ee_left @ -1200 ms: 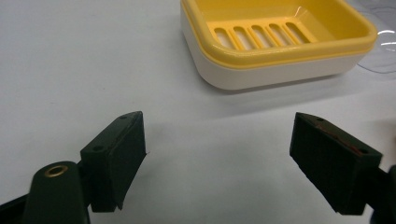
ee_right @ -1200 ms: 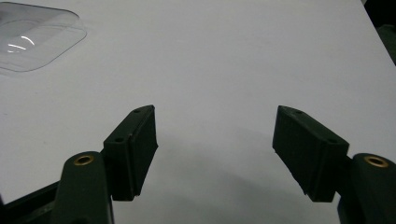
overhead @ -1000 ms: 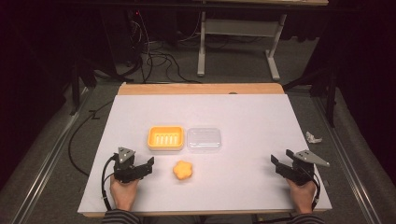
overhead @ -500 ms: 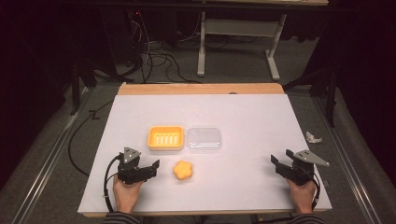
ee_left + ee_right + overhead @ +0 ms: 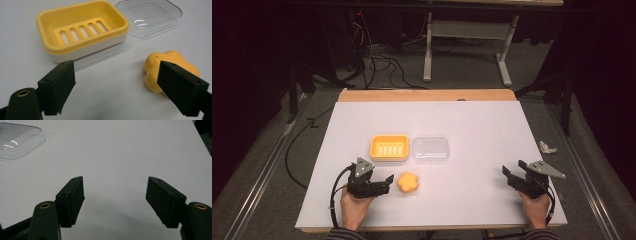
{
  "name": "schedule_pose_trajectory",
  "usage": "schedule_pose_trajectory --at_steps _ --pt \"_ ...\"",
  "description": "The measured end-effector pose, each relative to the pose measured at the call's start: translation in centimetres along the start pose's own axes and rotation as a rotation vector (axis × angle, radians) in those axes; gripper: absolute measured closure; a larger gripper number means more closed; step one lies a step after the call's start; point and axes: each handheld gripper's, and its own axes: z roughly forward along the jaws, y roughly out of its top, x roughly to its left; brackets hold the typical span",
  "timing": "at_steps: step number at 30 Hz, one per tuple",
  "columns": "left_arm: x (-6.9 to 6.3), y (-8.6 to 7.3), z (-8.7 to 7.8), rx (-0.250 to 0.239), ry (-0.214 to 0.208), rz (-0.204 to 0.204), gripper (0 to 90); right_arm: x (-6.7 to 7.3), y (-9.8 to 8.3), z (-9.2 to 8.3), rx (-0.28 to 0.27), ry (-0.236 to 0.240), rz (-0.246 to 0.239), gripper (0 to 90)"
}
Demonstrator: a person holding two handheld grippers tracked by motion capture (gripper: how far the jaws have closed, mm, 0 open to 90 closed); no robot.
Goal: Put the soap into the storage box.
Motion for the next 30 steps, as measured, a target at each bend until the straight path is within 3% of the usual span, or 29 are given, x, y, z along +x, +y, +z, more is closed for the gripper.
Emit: schedule_pose_trajectory --at_steps 5,14,30 --pt "-1.2 0.2 0.2 0.01 -0.026 0.037 15.4 0.0 0.0 0.0 0.0 0.001 0.0 31.4" --pt "-2.6 0.3 0.8 0.021 -0.07 0.059 15.3 0.0 0.0 0.0 0.0 0.0 0.004 31.3" --pt "-4.4 0.3 2.4 0.058 -0.095 0.111 15.2 0.0 0.0 0.0 0.001 0.0 0.003 31.4"
